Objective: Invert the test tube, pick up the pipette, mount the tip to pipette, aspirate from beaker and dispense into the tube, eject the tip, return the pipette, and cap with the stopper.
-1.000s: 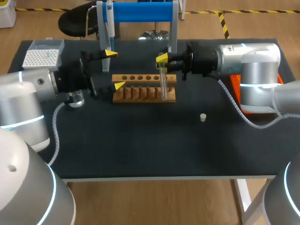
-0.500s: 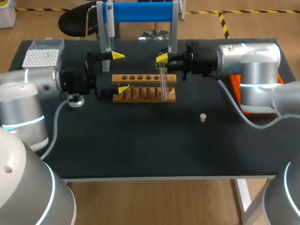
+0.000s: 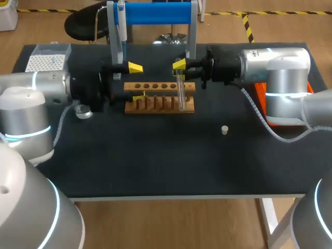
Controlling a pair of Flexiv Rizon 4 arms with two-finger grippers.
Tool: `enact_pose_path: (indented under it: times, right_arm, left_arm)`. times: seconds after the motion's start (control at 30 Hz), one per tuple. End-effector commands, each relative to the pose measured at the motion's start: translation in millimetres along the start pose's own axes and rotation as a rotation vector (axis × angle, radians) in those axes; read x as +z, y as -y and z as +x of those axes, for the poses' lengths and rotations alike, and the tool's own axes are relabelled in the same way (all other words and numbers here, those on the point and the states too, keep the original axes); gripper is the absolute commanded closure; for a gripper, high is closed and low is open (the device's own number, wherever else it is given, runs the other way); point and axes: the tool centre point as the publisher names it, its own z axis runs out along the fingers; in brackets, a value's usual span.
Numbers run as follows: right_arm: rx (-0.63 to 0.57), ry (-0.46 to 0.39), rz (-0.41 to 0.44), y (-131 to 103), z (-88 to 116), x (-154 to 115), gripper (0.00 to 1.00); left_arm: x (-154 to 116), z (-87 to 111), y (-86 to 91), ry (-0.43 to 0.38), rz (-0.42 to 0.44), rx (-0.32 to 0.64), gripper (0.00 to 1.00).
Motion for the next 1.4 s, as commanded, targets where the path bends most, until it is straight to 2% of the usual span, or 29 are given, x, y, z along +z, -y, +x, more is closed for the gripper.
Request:
enact_pose_path:
  times: [0.03, 0.17, 0.37, 0.43, 0.67, 1.13, 1.27, 1.33, 1.4]
  right_arm:
    - [0.0, 0.004, 0.0, 0, 1, 0, 1.0]
    - [0.0, 0.004, 0.0, 0, 1, 0, 1.0]
    - [0.0, 0.004, 0.0, 0, 1, 0, 1.0]
    - [0.0, 0.004, 0.0, 0, 1, 0, 1.0]
    - [0.0, 0.004, 0.0, 0, 1, 0, 1.0]
    - [0.0, 0.004, 0.0, 0, 1, 0, 1.0]
    - [0.0, 0.004, 0.0, 0, 1, 0, 1.0]
    - [0.0, 0.004, 0.0, 0, 1, 0, 1.0]
    - [0.0, 0.004, 0.0, 0, 1, 0, 1.0]
  left_arm:
    - [13, -0.3, 4.5, 0.011, -0.024, 0.087, 0.0]
    - [23, -1.4, 13.6, 0.016, -0.028, 0.094, 0.0]
    - [36, 0.9, 21.7, 0.01, -0.017, 0.029, 0.0]
    - [39, 1.1, 24.4, 0.002, -0.024, 0.035, 0.0]
    - [57, 4.6, 31.2, -0.016, 0.024, 0.011, 0.0]
    - [87, 3.7, 39.7, -0.013, 0.112, 0.05, 0.0]
    - [93, 4.2, 41.4, -0.011, 0.126, 0.045, 0.2]
    - [95, 4.6, 42.1, -0.012, 0.128, 0.044, 0.46]
    - [97, 4.8, 42.4, -0.01, 0.135, 0.037, 0.46]
